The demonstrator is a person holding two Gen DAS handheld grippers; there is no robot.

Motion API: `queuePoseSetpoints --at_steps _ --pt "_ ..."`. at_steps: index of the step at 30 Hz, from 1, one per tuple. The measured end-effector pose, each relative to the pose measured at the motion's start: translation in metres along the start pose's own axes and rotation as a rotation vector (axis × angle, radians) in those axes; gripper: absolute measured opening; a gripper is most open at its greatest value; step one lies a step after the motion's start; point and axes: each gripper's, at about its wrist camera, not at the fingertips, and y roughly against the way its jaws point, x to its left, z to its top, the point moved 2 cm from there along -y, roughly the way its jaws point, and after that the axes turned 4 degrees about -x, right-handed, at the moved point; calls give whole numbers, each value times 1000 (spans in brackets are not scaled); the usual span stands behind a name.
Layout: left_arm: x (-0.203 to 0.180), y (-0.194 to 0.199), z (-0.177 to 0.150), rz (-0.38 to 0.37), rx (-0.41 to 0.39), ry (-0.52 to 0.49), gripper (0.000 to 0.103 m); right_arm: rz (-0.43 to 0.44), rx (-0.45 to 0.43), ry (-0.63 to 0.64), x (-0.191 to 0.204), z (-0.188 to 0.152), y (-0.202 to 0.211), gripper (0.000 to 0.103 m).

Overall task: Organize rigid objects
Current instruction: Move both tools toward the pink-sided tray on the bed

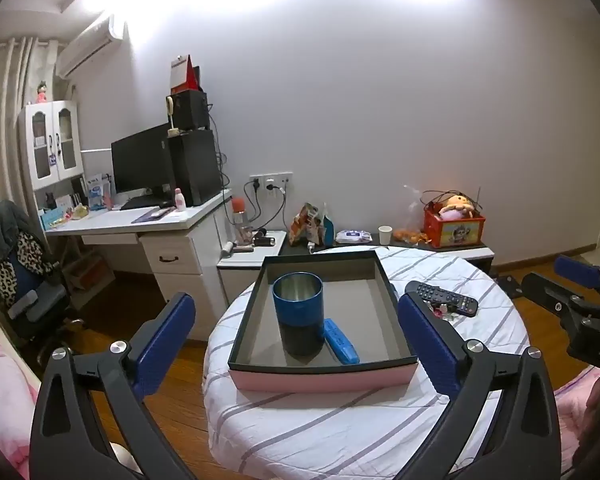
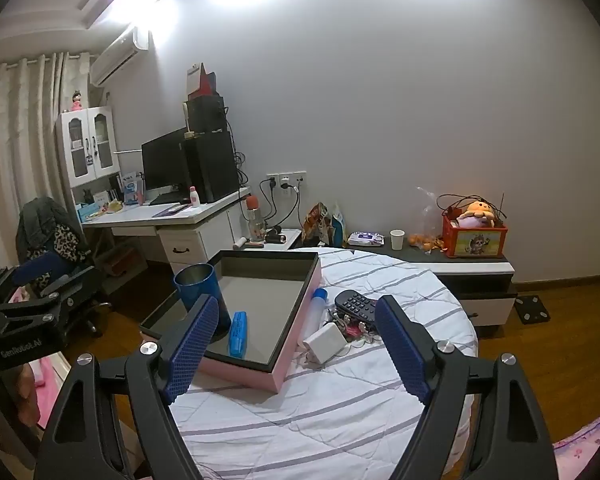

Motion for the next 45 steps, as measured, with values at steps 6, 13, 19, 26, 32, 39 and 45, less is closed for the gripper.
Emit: queuePoseSetpoints --at_steps 6,13,19,26,32,39,45 --pt "-2 -3 -1 1 -6 22 102 -2 0 2 -4 -1 -1 82" --pt "7 0 -3 11 -10 50 102 2 -14 8 4 13 2 82" --pt "10 -4 -3 20 -6 52 102 11 -51 32 7 5 0 82" --pt "14 -9 -9 29 2 49 102 49 -52 23 8 5 -5 82" --pt "22 -13 -8 36 8 66 102 54 -67 0 1 8 -4 103" --pt "27 -19 -10 49 17 68 102 52 -62 1 1 6 -8 103" --pt "34 -20 -10 59 20 82 102 45 -54 24 5 7 -11 103"
